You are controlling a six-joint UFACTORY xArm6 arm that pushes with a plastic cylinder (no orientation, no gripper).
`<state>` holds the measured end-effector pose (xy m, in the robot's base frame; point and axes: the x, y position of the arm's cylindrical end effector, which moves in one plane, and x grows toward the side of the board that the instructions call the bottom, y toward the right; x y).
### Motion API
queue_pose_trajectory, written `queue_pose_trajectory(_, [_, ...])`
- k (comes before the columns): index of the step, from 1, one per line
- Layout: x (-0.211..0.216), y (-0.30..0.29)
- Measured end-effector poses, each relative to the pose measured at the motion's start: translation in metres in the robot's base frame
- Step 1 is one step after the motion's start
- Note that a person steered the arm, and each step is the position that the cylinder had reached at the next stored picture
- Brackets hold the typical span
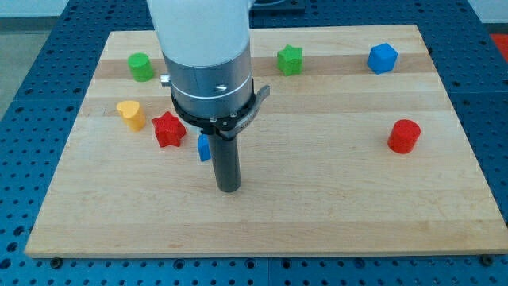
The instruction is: Push the blue triangle and red star towards yellow heart
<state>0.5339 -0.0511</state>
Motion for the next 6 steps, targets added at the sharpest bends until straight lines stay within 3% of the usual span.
queue_pose_trajectory(1, [-0.036,0.000])
queue_pose_trajectory(3, [-0.066,-0.010])
queue_pose_trajectory(6, [-0.080,-0.086])
